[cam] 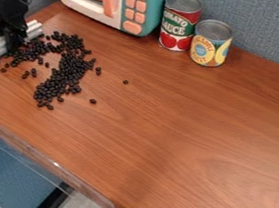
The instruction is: Sweep into pile
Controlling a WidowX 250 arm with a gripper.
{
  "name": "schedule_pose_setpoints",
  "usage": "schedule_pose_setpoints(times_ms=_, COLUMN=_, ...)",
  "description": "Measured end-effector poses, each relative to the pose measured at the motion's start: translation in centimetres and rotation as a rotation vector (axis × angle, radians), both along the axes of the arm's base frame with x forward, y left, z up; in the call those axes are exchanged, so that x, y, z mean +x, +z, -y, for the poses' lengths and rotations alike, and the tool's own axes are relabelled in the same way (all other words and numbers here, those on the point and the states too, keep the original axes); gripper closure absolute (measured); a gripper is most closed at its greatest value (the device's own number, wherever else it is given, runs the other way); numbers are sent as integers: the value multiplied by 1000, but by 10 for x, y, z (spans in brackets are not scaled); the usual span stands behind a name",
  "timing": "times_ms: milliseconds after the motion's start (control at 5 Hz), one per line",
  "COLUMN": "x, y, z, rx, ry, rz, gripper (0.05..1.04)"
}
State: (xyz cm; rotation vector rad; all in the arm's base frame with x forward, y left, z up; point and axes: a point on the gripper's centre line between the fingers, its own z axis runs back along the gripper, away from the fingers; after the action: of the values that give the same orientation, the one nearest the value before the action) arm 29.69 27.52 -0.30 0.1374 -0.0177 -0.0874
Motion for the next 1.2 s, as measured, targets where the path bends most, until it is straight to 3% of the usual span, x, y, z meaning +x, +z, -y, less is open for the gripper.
schedule_pose_setpoints(times_ms=600, x=-2, y=0, z=64, rx=-42, ry=3, rz=-26, gripper=701)
schedule_pose_setpoints(times_ms=1200, x=-3, y=-1, z=82, rx=-86, ry=50, rz=-66, gripper=701)
